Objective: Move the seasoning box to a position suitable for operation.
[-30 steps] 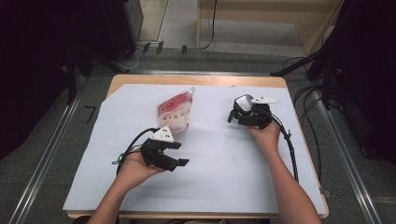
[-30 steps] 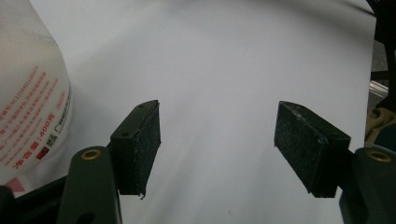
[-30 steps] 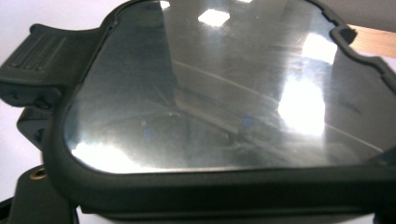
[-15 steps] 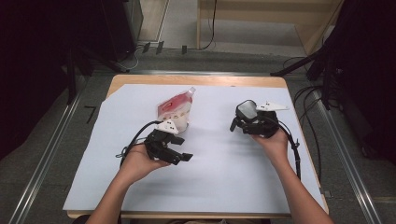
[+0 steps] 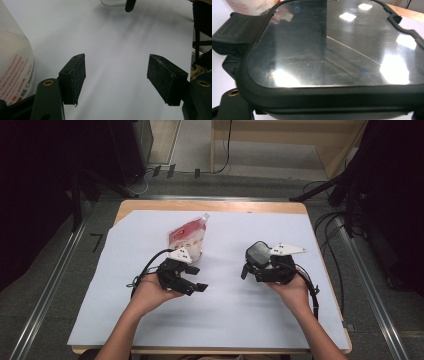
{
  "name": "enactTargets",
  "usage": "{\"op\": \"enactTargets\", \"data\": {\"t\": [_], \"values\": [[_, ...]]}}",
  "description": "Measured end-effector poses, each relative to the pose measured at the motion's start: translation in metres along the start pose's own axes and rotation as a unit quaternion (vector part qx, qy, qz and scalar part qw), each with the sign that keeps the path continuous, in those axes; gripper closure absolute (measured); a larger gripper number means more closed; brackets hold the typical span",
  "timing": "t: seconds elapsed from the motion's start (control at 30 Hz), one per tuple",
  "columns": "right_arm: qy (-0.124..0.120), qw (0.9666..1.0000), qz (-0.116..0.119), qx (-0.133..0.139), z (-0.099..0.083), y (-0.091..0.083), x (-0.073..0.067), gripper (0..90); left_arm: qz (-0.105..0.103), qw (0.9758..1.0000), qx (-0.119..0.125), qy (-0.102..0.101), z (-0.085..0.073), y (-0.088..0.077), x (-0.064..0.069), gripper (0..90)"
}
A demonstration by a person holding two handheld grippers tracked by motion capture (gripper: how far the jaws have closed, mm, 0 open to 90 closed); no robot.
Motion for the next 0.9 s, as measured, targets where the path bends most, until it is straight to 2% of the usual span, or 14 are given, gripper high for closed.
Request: {"op": "enactTargets", "data": {"t": [0.23,0.37,0.57,0.7,0.9], "values": [[-0.011,0.9999,0.010,-0.004,-0.005,-0.006,-0.018,15.4,-0.002,1.0000,0.007,0.000,0.000,-0.001,0.000,34.0],[-0.012,0.9998,0.016,-0.005,-0.008,-0.006,-0.023,15.4,-0.001,1.0000,0.006,0.001,-0.001,0.001,0.001,34.3],[-0.030,0.9991,0.028,-0.013,-0.014,0.000,-0.037,15.4,-0.002,1.0000,0.002,0.007,-0.002,0.005,0.001,34.3],[-0.028,0.9986,0.043,-0.011,-0.014,0.006,-0.044,15.4,-0.001,1.0000,0.007,0.004,-0.002,0.003,0.000,34.7],[-0.031,0.9980,0.054,-0.013,-0.014,0.019,-0.054,15.4,-0.001,1.0000,0.008,0.005,-0.003,0.003,-0.001,36.0]]}}
Point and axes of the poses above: each handheld gripper's, and its own axes: y roughly forward along the jaws, z roughly out of its top, x roughly to its right, the point moved 2 cm from there along y, roughly forward along the jaws, and after that the axes turned 1 degree about y, right-handed, at the moved point
